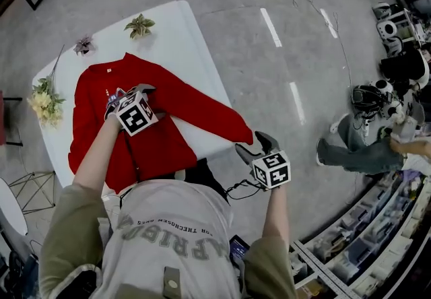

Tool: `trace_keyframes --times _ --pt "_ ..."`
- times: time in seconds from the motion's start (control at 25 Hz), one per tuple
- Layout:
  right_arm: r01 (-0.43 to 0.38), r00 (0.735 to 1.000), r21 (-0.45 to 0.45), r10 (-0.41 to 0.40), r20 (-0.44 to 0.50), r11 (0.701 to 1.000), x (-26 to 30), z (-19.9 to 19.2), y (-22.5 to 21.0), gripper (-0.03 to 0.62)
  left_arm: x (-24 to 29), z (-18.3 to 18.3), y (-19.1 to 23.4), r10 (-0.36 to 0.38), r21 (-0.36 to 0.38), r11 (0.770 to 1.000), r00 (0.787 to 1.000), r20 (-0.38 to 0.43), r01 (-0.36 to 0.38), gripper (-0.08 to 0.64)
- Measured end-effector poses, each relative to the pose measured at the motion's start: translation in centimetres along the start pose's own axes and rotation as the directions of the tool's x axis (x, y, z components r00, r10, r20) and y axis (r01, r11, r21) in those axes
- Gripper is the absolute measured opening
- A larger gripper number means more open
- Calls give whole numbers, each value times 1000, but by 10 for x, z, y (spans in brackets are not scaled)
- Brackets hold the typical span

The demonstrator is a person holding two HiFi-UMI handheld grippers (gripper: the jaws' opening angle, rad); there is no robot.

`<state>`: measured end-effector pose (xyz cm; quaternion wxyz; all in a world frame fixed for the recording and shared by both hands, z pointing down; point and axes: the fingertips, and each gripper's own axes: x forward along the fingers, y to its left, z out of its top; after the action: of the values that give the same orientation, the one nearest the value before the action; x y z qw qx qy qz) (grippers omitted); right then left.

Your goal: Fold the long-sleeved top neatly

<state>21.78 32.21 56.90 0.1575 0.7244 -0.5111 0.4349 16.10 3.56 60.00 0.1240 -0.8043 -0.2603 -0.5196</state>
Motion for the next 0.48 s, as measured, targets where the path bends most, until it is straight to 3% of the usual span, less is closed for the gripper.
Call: trace_keyframes --times 0.08,0.24,0.32,0.48 --pt "-44 997 193 31 69 980 -7 10 -10 324 -3 21 -21 -19 24 1000 999 39 19 325" --pt "-76 996 476 48 72 876 7 -3 -36 324 13 62 -70 -82 91 993 993 81 75 325" --pt "-92 996 592 68 63 801 19 -14 -47 324 26 74 -90 -105 123 988 992 67 97 325" --pt "-221 975 773 112 193 594 33 -10 -65 324 46 80 -119 -149 141 979 989 23 145 325"
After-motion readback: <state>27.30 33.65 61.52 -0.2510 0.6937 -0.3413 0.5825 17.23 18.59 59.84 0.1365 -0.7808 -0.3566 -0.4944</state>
